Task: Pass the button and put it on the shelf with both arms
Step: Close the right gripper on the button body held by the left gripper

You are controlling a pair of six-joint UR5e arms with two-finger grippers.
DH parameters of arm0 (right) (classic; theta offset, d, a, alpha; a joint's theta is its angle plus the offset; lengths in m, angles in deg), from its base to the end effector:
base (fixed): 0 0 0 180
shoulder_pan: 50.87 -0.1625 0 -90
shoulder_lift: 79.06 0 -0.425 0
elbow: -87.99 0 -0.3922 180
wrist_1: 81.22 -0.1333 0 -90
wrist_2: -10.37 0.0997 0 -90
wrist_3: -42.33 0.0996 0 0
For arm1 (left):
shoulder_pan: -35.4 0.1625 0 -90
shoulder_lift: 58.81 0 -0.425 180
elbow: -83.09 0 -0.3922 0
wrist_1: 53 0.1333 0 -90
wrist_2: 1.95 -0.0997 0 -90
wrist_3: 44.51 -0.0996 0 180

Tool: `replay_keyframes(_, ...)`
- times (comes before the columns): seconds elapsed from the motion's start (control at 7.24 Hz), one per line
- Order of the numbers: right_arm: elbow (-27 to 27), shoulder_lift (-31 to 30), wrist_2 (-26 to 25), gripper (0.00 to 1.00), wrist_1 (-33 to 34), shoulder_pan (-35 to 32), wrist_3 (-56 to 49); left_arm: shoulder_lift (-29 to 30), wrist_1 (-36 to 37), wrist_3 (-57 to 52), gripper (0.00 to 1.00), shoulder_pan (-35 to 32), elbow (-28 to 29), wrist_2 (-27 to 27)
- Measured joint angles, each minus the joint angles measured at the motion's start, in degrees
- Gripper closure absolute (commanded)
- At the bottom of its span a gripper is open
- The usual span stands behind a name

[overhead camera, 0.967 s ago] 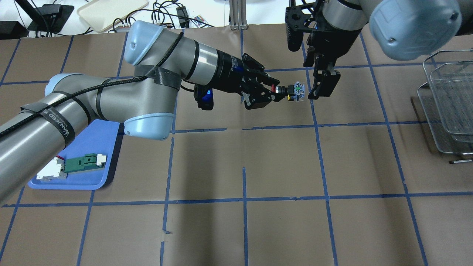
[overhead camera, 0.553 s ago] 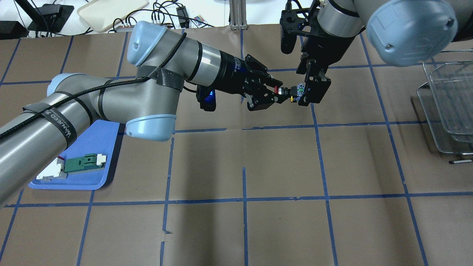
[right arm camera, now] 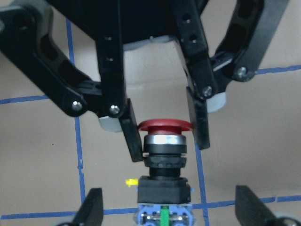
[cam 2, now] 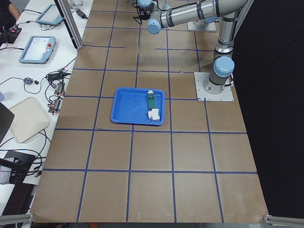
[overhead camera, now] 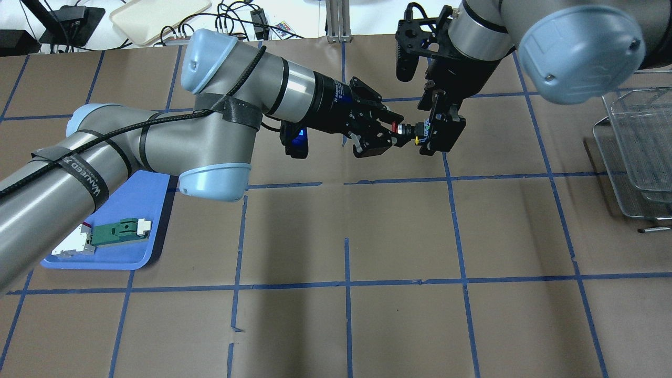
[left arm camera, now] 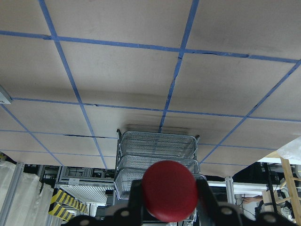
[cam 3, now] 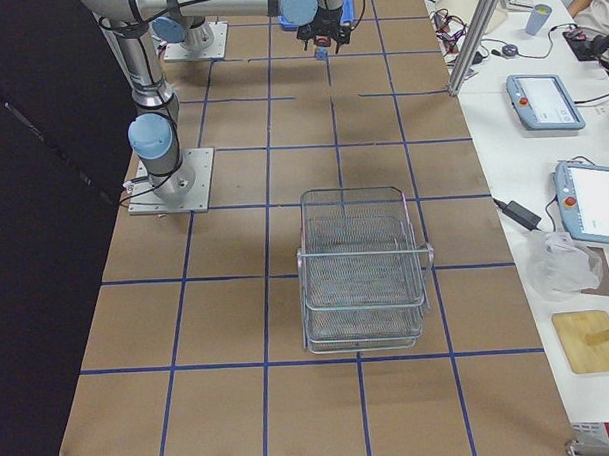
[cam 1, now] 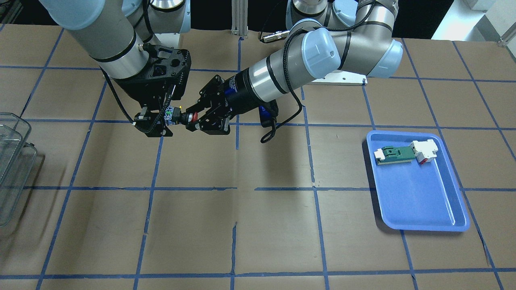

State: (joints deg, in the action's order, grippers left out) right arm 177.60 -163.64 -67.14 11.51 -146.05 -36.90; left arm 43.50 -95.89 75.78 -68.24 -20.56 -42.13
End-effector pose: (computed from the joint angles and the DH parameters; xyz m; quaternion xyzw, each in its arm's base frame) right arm 0.2017 -0.5104 0.4500 -0.6660 0.7377 -0.0496 0.0988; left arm -0.3354 -0.4943 0.3821 0.6689 -0.5945 -0.3159 0.3152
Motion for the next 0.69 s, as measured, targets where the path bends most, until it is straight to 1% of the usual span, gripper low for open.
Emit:
replay_keyframes(0.14,0.2,-0.1,-0.2,0.48,0.6,0.0,0.0,-0.2,0.0,0.0,1.00,0.0,0.0,0.0)
replay_keyframes(0.28,0.3,-0.1,-0.3,0.74,0.7,0.0,0.0,-0.3,0.0,0.0,1.00,0.0,0.0,0.0)
replay_keyframes(0.41,0.3,-0.1,-0.3,0.97,0.7,0.0,0.1,-0.5,0.0,0.0,1.00,-0.1,-0.1,0.0)
replay_keyframes(0.55,0.3,0.0,-0.5,1.00,0.6,0.0,0.1,-0.6,0.0,0.0,1.00,-0.1,-0.1,0.0)
replay_keyframes(0.69,0.3,-0.1,-0.8,1.00,0.8,0.0,0.1,-0.7,0.0,0.0,1.00,0.0,0.0,0.0)
